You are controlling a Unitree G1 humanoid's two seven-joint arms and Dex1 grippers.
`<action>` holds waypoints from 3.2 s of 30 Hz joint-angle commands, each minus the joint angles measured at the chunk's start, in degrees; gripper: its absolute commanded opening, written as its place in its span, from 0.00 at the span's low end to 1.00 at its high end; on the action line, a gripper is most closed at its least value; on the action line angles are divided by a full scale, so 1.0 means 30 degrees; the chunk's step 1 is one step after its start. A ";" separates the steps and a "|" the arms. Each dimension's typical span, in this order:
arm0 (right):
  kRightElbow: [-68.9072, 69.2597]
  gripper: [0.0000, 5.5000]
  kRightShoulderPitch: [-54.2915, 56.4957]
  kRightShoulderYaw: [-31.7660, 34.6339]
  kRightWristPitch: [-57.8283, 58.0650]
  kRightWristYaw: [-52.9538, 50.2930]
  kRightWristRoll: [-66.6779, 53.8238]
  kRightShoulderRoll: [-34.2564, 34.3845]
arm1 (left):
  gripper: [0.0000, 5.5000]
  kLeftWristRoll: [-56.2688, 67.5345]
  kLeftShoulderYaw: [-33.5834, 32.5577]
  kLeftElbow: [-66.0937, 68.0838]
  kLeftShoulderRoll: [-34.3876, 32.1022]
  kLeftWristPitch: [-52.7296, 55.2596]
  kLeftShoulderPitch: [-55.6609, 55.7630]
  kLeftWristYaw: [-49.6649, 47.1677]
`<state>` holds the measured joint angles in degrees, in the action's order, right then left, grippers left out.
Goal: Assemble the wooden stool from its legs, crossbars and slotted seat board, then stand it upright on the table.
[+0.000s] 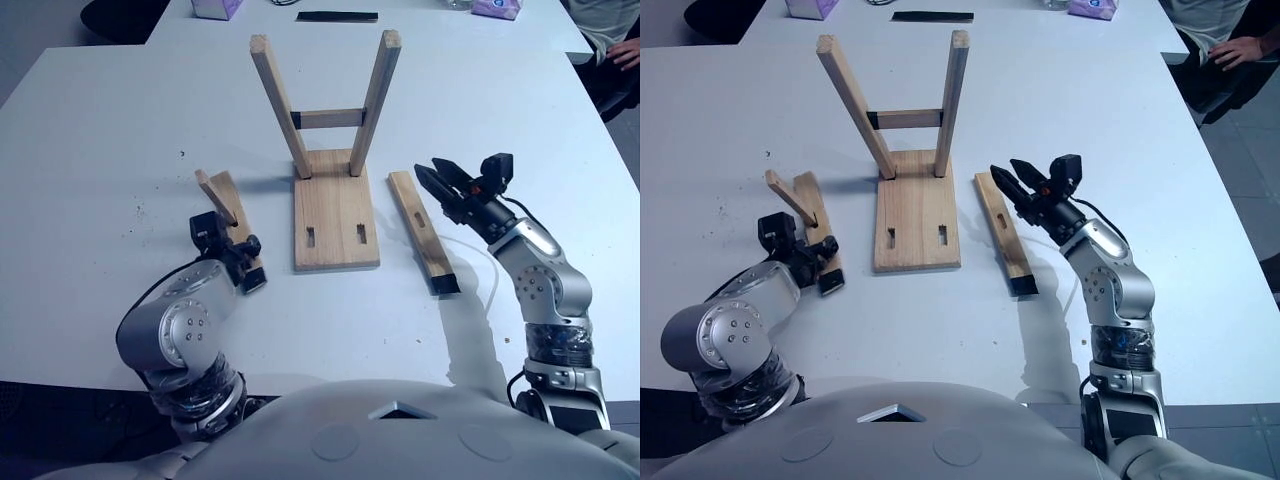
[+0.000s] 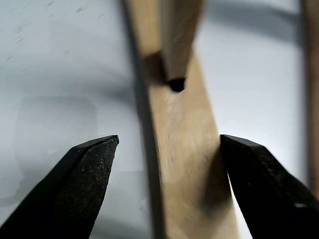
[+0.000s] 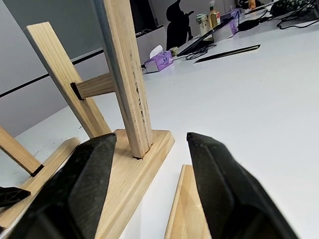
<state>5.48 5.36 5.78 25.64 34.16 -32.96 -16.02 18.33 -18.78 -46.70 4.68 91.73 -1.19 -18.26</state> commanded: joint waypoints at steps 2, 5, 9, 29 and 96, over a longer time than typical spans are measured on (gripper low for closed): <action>-0.1058 0.48 0.1182 -0.1004 -0.0464 0.0527 0.0471 0.0617 | 0.68 -0.0449 -0.0160 -0.0497 0.3270 0.0244 -0.2013 0.0169; -0.0990 0.48 0.1141 -0.1341 -0.0767 0.0254 0.0525 0.1292 | 0.68 -0.0335 -0.0234 -0.0487 0.3207 0.0252 -0.2636 0.0303; -0.0600 0.48 0.0470 -0.1535 -0.0984 -0.0220 0.0517 0.2063 | 0.60 -0.0177 -0.0207 -0.0383 0.2342 0.0251 -0.2735 0.0589; 0.4581 0.48 -0.1230 0.0540 -0.0062 -0.4807 0.0289 0.2289 | 0.37 0.1367 0.1167 0.2868 -0.5722 -0.2388 0.1262 0.6131; -0.2073 0.36 1.6570 -0.0130 1.1537 1.1321 -0.8091 -0.5876 | 0.37 1.0834 0.4141 0.9206 -1.3132 -1.8042 0.5431 2.7945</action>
<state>-2.29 56.27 4.94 59.51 68.62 -56.29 -33.65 51.44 -6.83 -19.38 -33.67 37.99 14.77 65.29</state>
